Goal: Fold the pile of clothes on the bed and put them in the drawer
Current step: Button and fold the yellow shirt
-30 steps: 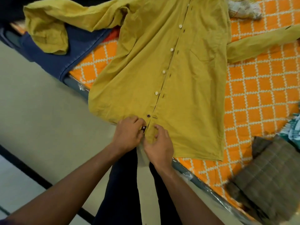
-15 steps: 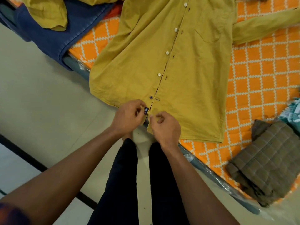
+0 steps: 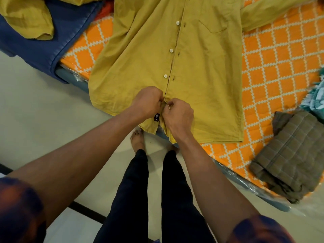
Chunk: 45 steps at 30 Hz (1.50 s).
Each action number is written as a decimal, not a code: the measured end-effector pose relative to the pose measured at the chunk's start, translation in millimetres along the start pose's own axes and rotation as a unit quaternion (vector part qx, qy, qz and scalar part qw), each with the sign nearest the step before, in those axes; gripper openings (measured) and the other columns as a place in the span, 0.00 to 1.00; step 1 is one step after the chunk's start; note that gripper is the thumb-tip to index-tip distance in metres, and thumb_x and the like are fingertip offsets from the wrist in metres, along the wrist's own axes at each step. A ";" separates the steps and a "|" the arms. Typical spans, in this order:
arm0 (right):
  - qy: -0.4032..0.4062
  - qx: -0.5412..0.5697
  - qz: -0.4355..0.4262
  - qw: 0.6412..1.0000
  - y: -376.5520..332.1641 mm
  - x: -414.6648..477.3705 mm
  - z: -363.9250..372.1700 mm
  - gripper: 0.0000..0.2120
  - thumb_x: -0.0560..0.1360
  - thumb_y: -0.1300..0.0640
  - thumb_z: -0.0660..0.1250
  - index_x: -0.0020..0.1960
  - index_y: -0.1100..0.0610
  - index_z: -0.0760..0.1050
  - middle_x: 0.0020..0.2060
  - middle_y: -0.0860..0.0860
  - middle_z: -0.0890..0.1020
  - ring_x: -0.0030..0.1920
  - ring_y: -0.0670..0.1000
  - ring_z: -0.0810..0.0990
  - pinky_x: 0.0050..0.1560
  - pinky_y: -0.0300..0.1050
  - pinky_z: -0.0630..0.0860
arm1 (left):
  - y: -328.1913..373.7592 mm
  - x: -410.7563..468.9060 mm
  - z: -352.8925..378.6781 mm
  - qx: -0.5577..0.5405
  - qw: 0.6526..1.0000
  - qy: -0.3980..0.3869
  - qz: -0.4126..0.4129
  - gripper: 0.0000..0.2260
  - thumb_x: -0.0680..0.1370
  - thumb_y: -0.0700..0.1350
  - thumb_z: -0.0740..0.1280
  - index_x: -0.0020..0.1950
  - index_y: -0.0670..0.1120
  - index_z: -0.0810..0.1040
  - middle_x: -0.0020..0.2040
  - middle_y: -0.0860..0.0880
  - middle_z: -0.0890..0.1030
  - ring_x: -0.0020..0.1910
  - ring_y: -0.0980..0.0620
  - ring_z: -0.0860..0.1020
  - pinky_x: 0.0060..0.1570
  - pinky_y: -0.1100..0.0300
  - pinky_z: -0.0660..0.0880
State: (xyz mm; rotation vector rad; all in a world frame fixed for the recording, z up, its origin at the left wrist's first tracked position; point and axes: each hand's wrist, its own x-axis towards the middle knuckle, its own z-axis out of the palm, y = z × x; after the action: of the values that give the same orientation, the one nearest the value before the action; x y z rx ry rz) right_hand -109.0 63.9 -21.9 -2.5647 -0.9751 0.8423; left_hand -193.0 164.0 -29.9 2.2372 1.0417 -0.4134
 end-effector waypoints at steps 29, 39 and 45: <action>-0.020 0.430 0.238 0.871 4.7 -1.0 21.0 0.03 0.76 0.60 0.75 0.48 0.58 0.86 0.38 0.48 0.86 0.36 0.40 0.81 0.42 0.37 0.79 | -4.2 -11.5 23.6 -0.445 0.875 0.075 -0.176 0.04 0.77 0.39 0.72 0.45 0.47 0.85 0.39 0.50 0.85 0.39 0.56 0.82 0.46 0.60 0.81; -0.034 0.490 0.286 0.823 0.0 -1.8 20.7 0.04 0.76 0.63 0.72 0.45 0.57 0.85 0.41 0.52 0.87 0.42 0.48 0.85 0.47 0.44 0.83 | -12.5 -10.7 23.9 -0.435 0.889 0.054 -0.135 0.03 0.78 0.39 0.72 0.50 0.43 0.85 0.39 0.50 0.84 0.37 0.58 0.81 0.46 0.61 0.80; -0.034 0.430 0.240 0.869 3.8 -3.5 25.0 0.04 0.77 0.58 0.72 0.44 0.54 0.85 0.33 0.46 0.83 0.35 0.43 0.79 0.43 0.44 0.79 | -14.0 -9.5 27.7 -0.439 0.887 0.064 -0.131 0.03 0.78 0.38 0.72 0.49 0.43 0.85 0.39 0.50 0.84 0.38 0.57 0.81 0.49 0.57 0.82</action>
State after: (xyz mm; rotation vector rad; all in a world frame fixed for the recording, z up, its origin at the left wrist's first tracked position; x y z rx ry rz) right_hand -124.3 59.8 -41.9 -1.9638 0.1019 1.1555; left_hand -210.3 147.2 -51.6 1.3250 1.2731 0.1095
